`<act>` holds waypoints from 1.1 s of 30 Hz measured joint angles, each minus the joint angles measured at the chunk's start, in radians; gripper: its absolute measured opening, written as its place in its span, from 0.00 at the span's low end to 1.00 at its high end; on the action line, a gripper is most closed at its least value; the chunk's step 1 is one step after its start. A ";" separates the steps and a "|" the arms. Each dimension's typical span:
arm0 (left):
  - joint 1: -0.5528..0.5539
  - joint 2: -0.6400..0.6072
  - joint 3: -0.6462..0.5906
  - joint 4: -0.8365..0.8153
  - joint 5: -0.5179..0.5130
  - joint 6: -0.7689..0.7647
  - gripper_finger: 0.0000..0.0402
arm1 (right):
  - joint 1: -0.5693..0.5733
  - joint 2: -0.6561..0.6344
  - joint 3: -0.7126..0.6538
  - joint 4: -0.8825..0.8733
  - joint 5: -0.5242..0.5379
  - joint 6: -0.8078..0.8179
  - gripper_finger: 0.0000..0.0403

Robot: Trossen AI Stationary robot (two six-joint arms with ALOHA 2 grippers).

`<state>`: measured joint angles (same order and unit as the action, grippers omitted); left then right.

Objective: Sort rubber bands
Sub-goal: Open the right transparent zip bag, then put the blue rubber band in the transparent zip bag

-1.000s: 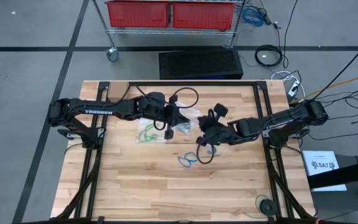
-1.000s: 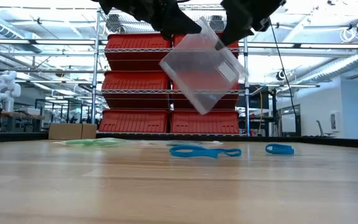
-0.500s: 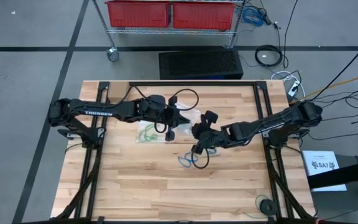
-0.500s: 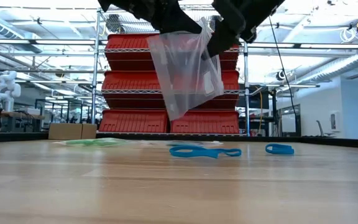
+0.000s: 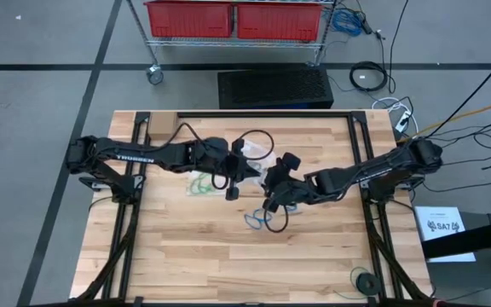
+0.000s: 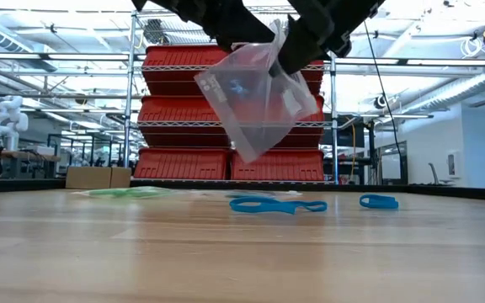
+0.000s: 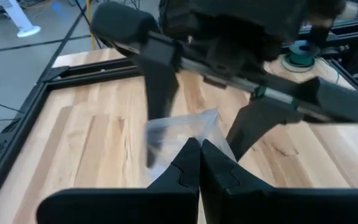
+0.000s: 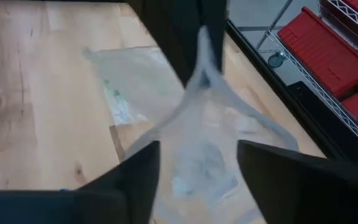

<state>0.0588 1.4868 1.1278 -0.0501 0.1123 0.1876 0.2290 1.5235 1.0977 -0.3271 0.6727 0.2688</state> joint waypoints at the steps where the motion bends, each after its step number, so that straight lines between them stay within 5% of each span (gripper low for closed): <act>1: -0.003 0.000 0.000 -0.001 0.000 0.000 0.00 | 0.005 -0.014 0.000 -0.009 -0.002 0.000 0.57; 5: -0.015 0.000 -0.001 -0.017 0.000 -0.003 0.00 | 0.026 -0.078 0.000 -0.057 -0.009 0.005 0.62; 15: -0.019 0.000 -0.067 0.025 -0.008 -0.026 0.00 | 0.032 -0.169 0.000 -0.133 -0.233 0.008 0.59; 21: -0.013 0.000 -0.092 0.031 -0.013 -0.026 0.00 | 0.072 -0.235 0.000 -0.255 -0.226 0.048 0.61; 27: -0.014 -0.001 -0.103 0.032 -0.016 -0.026 0.00 | 0.132 -0.240 -0.033 -0.480 -0.226 0.263 0.62; 33: -0.014 -0.001 -0.103 0.035 -0.016 -0.025 0.00 | 0.188 -0.195 -0.298 -0.223 -0.262 0.400 0.62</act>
<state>0.0452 1.4860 1.0245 -0.0151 0.0963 0.1623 0.4174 1.3290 0.8002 -0.5505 0.4108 0.6686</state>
